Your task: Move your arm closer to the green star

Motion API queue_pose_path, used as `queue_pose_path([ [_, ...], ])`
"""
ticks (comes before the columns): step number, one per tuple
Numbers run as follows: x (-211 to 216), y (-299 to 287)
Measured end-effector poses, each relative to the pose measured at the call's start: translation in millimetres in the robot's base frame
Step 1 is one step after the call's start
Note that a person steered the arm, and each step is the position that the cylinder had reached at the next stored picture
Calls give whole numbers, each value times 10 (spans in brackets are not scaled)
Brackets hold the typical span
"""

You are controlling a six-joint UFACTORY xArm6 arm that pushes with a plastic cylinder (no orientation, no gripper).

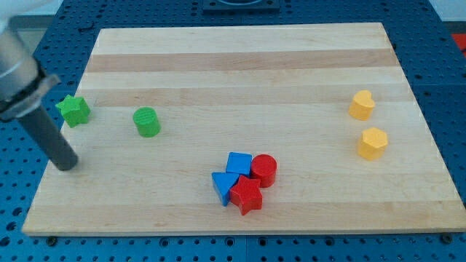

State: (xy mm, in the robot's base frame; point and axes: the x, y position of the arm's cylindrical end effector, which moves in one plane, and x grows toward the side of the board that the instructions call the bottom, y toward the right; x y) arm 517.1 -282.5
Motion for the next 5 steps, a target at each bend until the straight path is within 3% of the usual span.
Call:
queue_pose_path([
  [4,-128,-224],
  [5,-398,-223],
])
